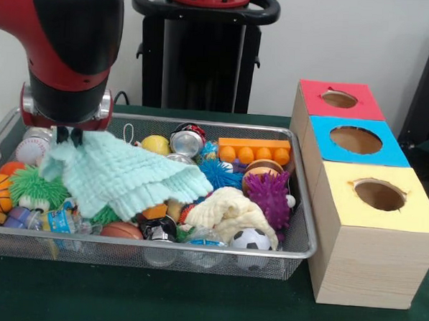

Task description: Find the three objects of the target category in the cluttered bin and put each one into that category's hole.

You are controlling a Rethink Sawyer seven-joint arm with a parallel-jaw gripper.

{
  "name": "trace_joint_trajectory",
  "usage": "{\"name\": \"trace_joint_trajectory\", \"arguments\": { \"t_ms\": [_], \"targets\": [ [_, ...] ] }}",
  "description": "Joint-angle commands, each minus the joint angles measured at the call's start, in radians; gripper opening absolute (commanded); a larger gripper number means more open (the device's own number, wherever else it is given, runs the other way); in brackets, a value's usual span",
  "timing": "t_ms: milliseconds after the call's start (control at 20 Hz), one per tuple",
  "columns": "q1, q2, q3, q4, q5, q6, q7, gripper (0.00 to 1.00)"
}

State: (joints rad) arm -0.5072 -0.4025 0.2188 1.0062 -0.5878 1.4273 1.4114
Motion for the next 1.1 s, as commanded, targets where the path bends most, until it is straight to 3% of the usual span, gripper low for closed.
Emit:
{"name": "trace_joint_trajectory", "arguments": {
  "t_ms": [50,200,350,400,500,550,650,700,1100],
  "targets": [
    [0.041,-0.011,-0.095,0.031,-0.070,0.243,-0.053,0.00],
    [0.065,-0.030,-0.123,0.018,-0.083,0.314,-0.070,0.00],
    [0.087,-0.027,-0.138,-0.055,-0.132,0.360,-0.119,0.00],
    [0.089,-0.021,-0.127,-0.078,-0.157,0.331,-0.166,0.00],
    [0.074,0.012,-0.056,-0.124,-0.207,0.183,-0.324,0.00],
    [0.063,0.023,-0.029,-0.128,-0.203,0.127,-0.345,0.00],
    [0.058,0.021,-0.028,-0.121,-0.196,0.111,-0.307,0.00],
    [0.056,0.016,-0.027,-0.113,-0.201,0.101,-0.309,1.00],
    [0.055,0.003,-0.037,-0.103,-0.200,0.065,-0.318,1.00]
  ]
}}
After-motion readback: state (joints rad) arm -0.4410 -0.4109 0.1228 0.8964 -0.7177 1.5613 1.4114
